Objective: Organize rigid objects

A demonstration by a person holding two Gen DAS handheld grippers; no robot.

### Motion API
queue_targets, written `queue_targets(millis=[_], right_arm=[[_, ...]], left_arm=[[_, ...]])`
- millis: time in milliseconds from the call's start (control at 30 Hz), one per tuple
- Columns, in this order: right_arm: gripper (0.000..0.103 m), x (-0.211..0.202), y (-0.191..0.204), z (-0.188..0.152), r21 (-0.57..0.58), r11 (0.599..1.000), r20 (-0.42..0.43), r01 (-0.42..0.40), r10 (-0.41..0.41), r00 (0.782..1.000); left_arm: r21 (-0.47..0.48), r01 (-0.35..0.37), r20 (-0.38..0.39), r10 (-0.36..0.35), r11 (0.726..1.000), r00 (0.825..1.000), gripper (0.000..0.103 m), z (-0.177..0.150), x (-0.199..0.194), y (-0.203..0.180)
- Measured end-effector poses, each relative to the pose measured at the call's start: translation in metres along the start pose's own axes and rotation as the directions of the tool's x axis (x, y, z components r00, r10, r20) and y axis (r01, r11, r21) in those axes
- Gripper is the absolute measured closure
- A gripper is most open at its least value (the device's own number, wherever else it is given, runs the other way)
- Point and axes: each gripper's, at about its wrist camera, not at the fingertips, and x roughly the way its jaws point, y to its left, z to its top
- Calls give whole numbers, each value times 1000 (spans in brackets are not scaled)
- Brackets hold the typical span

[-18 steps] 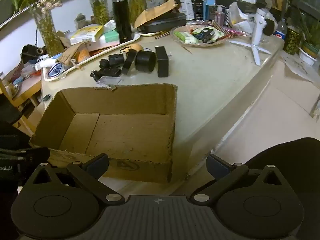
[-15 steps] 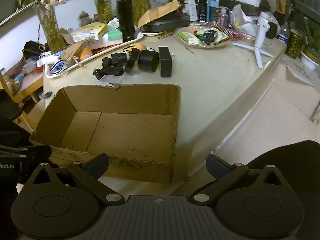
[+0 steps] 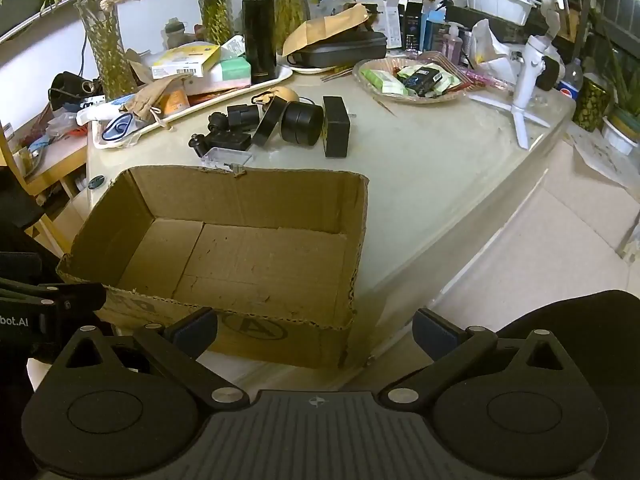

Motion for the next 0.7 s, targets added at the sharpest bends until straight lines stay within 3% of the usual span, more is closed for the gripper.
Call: queue_targets(millis=[700], right_arm=[[0,-2,-2,0,9,1000,10,0,0,1000]], left_arm=[[0,19,24,-19,1000,1000,0,-1,-3,0]])
